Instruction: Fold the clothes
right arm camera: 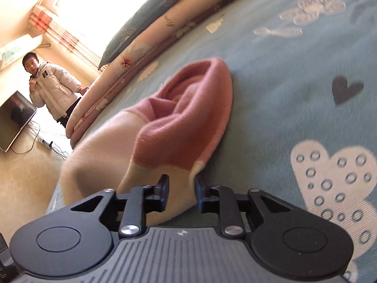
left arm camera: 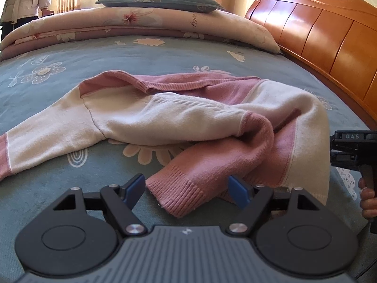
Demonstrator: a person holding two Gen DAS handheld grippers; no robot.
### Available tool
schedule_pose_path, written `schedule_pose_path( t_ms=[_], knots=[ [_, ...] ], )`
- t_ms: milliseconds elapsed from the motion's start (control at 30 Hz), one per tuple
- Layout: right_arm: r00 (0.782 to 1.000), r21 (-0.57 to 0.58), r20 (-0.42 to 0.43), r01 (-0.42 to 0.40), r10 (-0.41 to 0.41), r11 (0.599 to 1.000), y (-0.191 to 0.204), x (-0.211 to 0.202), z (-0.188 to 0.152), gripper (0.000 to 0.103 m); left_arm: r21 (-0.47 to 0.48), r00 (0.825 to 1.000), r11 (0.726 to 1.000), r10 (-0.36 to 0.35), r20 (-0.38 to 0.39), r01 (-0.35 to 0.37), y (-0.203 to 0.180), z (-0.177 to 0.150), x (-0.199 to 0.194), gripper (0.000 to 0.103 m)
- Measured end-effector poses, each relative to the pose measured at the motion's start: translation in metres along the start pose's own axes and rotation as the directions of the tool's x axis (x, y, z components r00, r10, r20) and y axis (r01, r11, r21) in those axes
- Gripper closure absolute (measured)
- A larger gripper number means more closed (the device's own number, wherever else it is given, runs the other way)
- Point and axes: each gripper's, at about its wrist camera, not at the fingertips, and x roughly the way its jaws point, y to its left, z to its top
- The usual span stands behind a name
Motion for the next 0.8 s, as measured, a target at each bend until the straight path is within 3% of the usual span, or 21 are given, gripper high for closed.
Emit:
schedule_pose_path(
  t_ms=[167, 233, 567, 667, 800],
  knots=[
    [0.998, 0.035, 0.021, -0.052, 0.051, 0.998, -0.005, 0.015, -0.007, 0.071, -0.004, 1.000, 1.000, 0.013, -0.011, -0.013, 0.002, 0.000, 0.001, 0.025],
    [0.997, 0.042, 0.034, -0.072, 0.070, 0.997, -0.004, 0.019, -0.009, 0.091, -0.004, 1.000, 1.000, 0.018, -0.018, -0.018, 0.003, -0.001, 0.003, 0.025],
    [0.988, -0.048, 0.146, 0.057, -0.049, 0.997, 0.009, -0.032, 0.029, 0.103, -0.004, 1.000, 1.000, 0.011, -0.024, -0.012, 0.003, -0.002, 0.004, 0.025],
    [0.974, -0.053, 0.205, 0.110, -0.097, 0.992, 0.002, -0.055, 0.042, 0.103, -0.006, 1.000, 1.000, 0.004, -0.016, -0.004, 0.003, -0.001, 0.002, 0.025],
    [0.988, -0.033, 0.134, 0.075, -0.070, 0.997, -0.015, -0.054, 0.043, 0.089, -0.008, 1.000, 1.000, -0.004, -0.015, 0.004, 0.002, -0.001, 0.003, 0.025]
  ],
)
